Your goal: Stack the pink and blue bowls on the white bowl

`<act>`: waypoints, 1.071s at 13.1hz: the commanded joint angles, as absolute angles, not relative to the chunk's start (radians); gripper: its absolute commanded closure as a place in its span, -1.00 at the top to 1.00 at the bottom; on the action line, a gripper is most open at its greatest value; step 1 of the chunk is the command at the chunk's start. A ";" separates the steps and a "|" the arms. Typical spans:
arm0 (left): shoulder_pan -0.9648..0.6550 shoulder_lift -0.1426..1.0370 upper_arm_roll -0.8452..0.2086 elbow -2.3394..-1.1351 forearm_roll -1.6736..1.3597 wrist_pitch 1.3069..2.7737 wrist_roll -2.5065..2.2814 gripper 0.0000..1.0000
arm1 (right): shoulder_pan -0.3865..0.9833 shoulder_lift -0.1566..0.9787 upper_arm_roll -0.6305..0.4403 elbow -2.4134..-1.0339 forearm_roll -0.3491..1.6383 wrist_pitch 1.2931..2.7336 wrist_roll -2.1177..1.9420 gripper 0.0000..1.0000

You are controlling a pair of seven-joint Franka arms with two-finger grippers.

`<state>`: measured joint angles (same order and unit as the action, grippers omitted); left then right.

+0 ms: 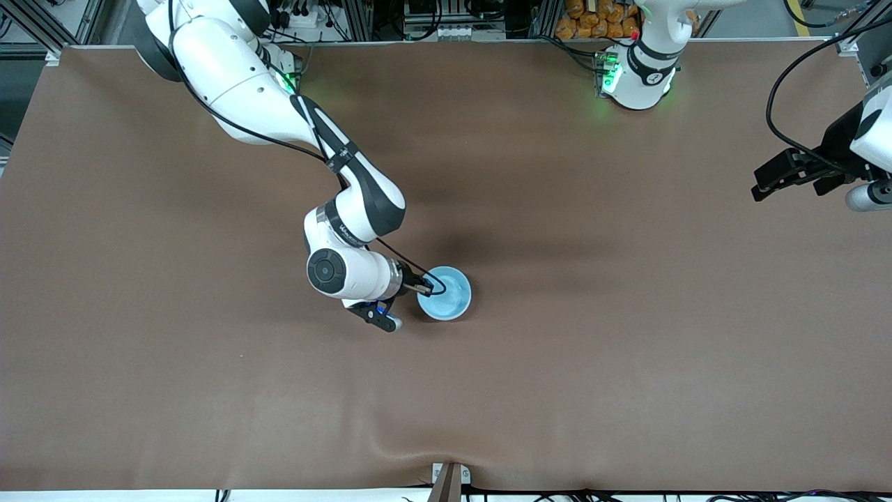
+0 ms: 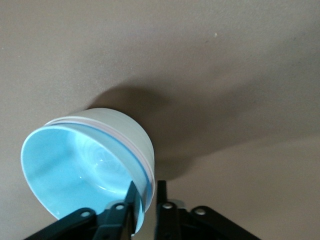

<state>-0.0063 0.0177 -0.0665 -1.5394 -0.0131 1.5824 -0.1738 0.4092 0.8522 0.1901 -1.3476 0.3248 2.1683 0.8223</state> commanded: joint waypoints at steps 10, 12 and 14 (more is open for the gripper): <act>-0.012 0.028 -0.069 -1.511 -0.008 1.559 -0.155 1.00 | 0.256 0.646 0.190 -1.370 0.091 1.843 0.668 1.00; -0.014 0.028 -0.069 -1.512 -0.009 1.557 -0.155 1.00 | 0.172 0.537 0.190 -1.448 0.091 1.801 0.547 1.00; -0.014 0.028 -0.069 -1.513 -0.009 1.557 -0.155 1.00 | 0.062 0.410 0.190 -1.549 0.091 1.790 0.345 1.00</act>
